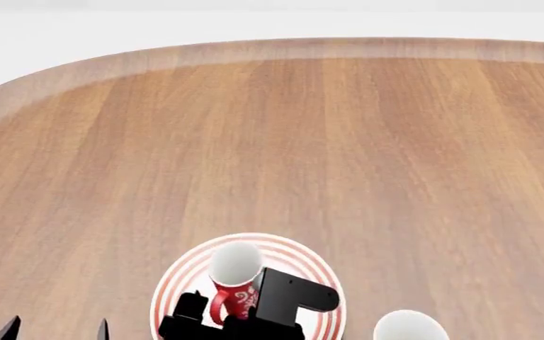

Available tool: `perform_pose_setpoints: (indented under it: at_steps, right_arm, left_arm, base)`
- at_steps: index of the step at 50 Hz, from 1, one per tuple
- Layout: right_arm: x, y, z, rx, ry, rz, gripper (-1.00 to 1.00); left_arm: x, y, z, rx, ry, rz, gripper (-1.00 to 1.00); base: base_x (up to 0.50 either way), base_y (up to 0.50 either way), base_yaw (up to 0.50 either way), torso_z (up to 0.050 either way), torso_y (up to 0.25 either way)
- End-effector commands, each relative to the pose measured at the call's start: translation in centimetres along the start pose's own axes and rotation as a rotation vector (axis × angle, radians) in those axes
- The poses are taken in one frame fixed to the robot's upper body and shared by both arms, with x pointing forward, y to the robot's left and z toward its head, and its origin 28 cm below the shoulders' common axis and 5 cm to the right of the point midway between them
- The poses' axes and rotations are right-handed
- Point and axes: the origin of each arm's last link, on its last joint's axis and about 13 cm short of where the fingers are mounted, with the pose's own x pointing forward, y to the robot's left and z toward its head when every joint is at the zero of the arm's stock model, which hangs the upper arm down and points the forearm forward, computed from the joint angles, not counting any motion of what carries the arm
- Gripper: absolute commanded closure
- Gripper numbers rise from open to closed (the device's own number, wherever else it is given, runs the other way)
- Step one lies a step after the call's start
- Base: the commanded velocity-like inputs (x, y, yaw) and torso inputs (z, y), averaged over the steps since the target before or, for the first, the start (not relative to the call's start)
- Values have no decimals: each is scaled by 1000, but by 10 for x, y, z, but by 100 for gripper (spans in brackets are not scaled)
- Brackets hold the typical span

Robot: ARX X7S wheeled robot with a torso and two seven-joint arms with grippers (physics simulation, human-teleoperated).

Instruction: Put the red mug on the left plate.

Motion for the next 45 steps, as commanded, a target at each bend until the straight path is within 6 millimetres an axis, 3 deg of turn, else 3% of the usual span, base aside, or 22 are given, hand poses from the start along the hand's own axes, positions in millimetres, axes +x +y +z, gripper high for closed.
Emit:
perform_pose_setpoints:
  at_steps: [1,14,33,45]
  right_arm:
    - [-6,3,3,3,-7,14,-100]
    - [-35,10,10,-21,-83,52,-100]
    - [-108,21,15,-122,-281,160,-100]
    - [-132,22,25,-211,-457,134,-100]
  left_arm:
    - [0,0,1,-1,-2,2,-100]
    - [-2,1,3,-2,-10,5,-100]
    - [-14,-1,15,6,-53,3,-100]
    - [-26,-3,29,0,-99,-9,-100]
  base:
    - [0,0,0,0,0]
    - [0,0,0,0,0]
    - [0,0,0,0,0]
    - [0,0,0,0,0]
